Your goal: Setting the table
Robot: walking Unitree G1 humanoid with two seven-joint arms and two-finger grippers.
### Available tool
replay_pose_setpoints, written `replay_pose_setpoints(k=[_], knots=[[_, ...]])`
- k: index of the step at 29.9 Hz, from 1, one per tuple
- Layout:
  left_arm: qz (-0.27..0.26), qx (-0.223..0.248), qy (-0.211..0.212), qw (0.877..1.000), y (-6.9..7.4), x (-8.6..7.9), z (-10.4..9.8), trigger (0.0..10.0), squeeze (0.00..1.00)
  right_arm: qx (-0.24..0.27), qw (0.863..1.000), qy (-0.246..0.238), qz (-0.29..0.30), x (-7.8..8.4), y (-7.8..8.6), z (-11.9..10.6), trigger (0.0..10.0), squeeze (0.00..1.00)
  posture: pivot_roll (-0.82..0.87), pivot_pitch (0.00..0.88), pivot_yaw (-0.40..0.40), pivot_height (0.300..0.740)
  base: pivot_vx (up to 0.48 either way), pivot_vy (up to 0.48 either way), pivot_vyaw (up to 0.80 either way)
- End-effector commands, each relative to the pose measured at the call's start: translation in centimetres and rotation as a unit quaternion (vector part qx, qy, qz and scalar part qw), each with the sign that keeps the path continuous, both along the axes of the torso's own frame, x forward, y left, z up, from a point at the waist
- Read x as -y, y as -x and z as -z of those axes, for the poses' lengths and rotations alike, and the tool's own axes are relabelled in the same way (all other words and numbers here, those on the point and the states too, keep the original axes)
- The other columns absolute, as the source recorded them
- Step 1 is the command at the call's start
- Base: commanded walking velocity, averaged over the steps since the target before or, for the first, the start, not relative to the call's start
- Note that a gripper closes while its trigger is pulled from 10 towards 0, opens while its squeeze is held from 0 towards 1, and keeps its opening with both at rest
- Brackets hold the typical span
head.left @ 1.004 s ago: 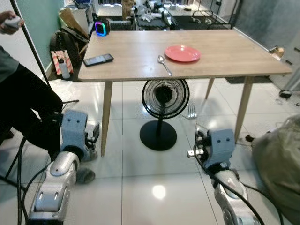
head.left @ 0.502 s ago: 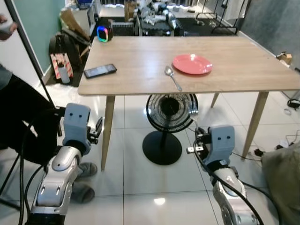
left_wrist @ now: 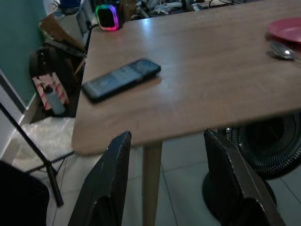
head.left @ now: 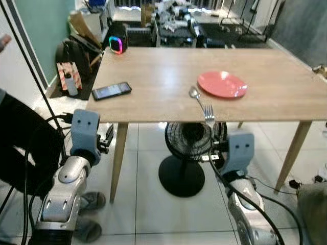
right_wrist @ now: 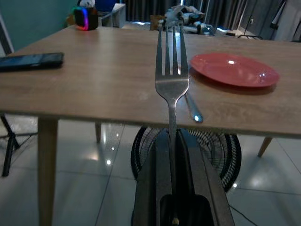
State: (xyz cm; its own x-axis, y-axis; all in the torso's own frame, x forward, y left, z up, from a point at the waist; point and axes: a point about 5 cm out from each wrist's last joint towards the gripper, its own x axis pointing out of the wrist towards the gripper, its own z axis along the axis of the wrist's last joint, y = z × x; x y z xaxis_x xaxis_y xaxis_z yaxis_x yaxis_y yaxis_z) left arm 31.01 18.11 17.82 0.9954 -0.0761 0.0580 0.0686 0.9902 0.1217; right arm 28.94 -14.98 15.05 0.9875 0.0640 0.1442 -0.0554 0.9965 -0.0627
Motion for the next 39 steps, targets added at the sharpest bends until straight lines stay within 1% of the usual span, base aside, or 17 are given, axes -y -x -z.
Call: replay_pose_setpoints(k=[1,20,25,39], knots=[[0.003,-0.005,0.0,1.0,0.01,0.26,0.22,10.0,0.0,-0.009,1.0,0.002,0.01,0.45,0.02,0.31,10.0,0.0,-0.02,0.001,0.054,0.74,0.48,0.0,0.0],[0.003,-0.011,0.001,1.0,-0.09,0.24,0.34,10.0,0.0,-0.012,1.0,0.004,0.019,0.74,0.03,0.47,10.0,0.0,-0.02,0.004,0.061,0.74,0.465,0.0,0.0],[0.012,-0.011,0.002,1.0,0.02,0.53,0.33,10.0,0.0,-0.013,1.0,0.003,0.021,0.83,0.01,0.47,10.0,0.0,-0.02,0.003,0.063,0.74,0.0,0.0,0.0],[0.015,-0.013,0.002,1.0,-0.09,0.56,0.24,10.0,0.0,-0.018,1.0,0.003,0.023,0.79,-0.11,0.65,10.0,0.0,-0.01,0.0,0.066,0.74,0.0,0.0,0.0]])
